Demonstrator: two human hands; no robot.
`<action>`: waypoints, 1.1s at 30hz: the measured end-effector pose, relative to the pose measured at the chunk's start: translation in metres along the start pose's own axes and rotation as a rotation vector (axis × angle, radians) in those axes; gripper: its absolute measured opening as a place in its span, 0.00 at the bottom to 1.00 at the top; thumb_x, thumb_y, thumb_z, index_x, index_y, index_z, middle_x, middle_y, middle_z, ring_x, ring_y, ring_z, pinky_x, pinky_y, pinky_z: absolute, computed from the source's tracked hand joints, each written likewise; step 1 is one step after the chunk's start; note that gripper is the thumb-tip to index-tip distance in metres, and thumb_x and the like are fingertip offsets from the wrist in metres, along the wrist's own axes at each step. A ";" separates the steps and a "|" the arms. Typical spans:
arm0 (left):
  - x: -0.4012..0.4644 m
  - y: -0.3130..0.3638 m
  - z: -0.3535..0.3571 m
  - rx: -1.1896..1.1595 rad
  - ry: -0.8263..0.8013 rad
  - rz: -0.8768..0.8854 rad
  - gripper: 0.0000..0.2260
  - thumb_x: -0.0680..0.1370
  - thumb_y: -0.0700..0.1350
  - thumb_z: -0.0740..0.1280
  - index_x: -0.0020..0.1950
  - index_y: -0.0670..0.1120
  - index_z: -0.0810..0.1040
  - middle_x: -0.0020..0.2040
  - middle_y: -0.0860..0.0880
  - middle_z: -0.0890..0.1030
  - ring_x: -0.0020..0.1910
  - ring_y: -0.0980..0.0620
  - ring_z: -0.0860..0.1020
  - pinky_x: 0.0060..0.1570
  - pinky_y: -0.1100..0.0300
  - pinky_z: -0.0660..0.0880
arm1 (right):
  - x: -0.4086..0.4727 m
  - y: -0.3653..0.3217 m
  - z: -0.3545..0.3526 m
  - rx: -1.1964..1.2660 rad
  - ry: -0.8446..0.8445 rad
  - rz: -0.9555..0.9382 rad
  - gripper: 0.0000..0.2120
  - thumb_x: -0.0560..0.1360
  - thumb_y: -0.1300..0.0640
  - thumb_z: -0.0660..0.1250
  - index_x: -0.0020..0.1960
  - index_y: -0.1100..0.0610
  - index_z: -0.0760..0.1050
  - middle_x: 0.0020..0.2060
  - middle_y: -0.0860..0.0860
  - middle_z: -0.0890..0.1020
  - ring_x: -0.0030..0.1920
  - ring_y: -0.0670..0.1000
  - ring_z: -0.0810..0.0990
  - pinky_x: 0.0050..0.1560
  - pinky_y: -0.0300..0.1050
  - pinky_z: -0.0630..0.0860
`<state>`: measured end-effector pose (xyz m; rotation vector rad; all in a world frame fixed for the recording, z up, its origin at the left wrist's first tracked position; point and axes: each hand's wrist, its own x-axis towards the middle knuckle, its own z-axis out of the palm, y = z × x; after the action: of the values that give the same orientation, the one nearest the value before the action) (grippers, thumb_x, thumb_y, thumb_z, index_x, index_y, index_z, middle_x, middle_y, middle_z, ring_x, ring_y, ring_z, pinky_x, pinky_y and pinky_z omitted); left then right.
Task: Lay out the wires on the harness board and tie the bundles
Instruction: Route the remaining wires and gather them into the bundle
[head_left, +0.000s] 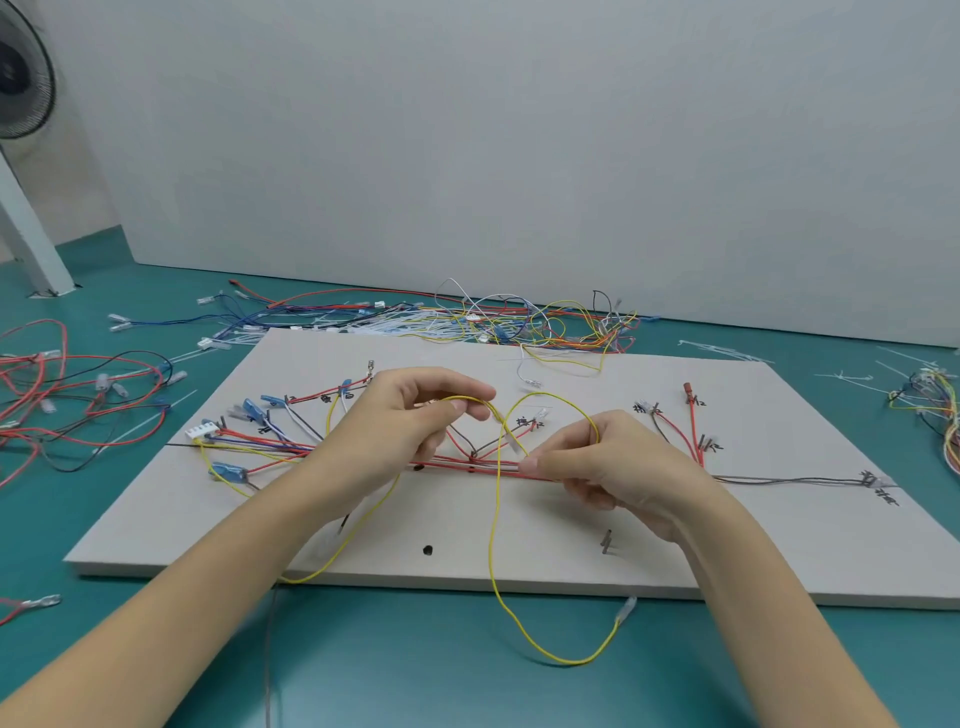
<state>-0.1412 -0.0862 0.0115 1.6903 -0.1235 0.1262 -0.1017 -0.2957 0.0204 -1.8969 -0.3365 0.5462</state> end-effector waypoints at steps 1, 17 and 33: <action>0.000 -0.001 0.000 0.039 0.020 0.018 0.13 0.80 0.35 0.62 0.51 0.48 0.84 0.41 0.51 0.84 0.24 0.57 0.62 0.25 0.66 0.59 | 0.000 -0.001 -0.001 -0.001 -0.011 -0.008 0.05 0.69 0.59 0.76 0.35 0.57 0.82 0.22 0.48 0.69 0.22 0.46 0.64 0.22 0.35 0.58; -0.003 -0.003 0.008 0.163 -0.180 0.091 0.10 0.79 0.45 0.66 0.45 0.52 0.86 0.41 0.59 0.83 0.42 0.67 0.77 0.41 0.77 0.68 | -0.002 -0.010 -0.001 0.445 0.033 -0.145 0.09 0.74 0.67 0.62 0.36 0.62 0.74 0.36 0.60 0.80 0.37 0.58 0.84 0.30 0.41 0.78; -0.004 -0.001 0.014 0.054 0.036 0.041 0.04 0.73 0.43 0.71 0.39 0.48 0.85 0.24 0.57 0.71 0.23 0.59 0.62 0.22 0.70 0.58 | -0.001 -0.006 0.009 0.389 -0.020 0.051 0.09 0.74 0.65 0.59 0.36 0.60 0.73 0.34 0.61 0.83 0.31 0.55 0.82 0.27 0.38 0.76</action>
<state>-0.1452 -0.0999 0.0079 1.7389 -0.1286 0.1923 -0.1068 -0.2869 0.0239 -1.5276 -0.1788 0.6170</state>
